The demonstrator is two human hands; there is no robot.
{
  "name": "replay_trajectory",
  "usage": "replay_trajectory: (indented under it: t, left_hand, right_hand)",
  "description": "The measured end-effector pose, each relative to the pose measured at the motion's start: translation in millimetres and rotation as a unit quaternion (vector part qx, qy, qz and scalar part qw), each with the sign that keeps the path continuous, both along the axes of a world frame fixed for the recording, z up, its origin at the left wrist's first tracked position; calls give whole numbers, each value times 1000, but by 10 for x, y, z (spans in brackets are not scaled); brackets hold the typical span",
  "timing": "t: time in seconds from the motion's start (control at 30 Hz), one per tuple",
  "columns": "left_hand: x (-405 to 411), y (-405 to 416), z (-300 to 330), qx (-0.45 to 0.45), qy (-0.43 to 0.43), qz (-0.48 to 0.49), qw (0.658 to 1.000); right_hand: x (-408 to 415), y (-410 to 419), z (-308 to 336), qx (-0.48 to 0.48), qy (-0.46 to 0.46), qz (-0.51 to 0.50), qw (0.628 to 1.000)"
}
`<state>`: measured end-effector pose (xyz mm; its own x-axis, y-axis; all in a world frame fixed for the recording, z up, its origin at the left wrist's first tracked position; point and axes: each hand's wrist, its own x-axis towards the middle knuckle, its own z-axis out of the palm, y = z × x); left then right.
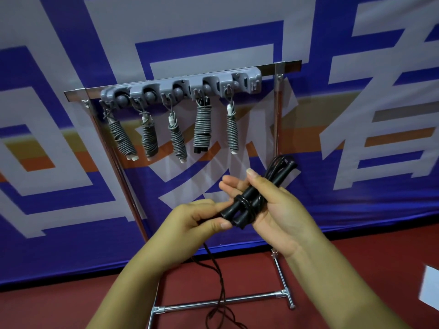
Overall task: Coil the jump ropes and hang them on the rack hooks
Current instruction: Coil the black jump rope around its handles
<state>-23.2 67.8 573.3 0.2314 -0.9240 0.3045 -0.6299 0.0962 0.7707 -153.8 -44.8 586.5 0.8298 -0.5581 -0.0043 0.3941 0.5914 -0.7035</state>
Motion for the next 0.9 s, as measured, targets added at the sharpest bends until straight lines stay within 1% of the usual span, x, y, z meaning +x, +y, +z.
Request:
replay_trajectory:
  t: [0.07, 0.17, 0.2, 0.27, 0.33, 0.4, 0.47, 0.5, 0.57, 0.63, 0.7, 0.8, 0.9]
  left_hand:
    - [-11, 2, 16, 8, 7, -10, 1000]
    - [15, -7, 37, 47, 29, -75, 996]
    - [25, -21, 35, 63, 38, -90, 993]
    - [51, -78, 2, 78, 36, -86, 993]
    - [61, -153, -55, 74, -11, -65, 995]
    - [61, -220, -108, 46, -96, -41, 993]
    - [85, -257, -158, 7, -202, -18, 979]
    - [104, -261, -178, -2, -241, -6, 971]
    - [129, -254, -199, -16, -293, 31, 956]
    - [129, -244, -229, -44, -325, 69, 942]
    - [83, -230, -237, -59, -336, 102, 935]
    - [35, -218, -212, -50, -325, 155, 932]
    - [26, -199, -217, -28, -320, 173, 931]
  right_hand:
    - [-13, -27, -2, 19, 21, 11, 1000]
    - [-39, -58, 43, 53, 27, 8, 998]
    - [-43, -56, 63, 54, 26, 9, 998]
    - [-38, -32, 81, 35, 32, 20, 999]
    - [-23, -4, 44, 13, 45, 25, 999]
    - [-18, 15, -14, -10, 66, 5, 998]
    - [-16, 35, -63, -29, 85, -30, 996]
    - [-13, 47, -86, -35, 88, -44, 995]
    - [-4, 73, -119, -57, 88, -56, 993]
    - [-2, 91, -133, -70, 83, -66, 992]
    - [9, 86, -158, -64, 78, -85, 991]
    - [70, 90, -269, -83, 89, -132, 984]
    - [159, 83, -378, -102, 101, -167, 975]
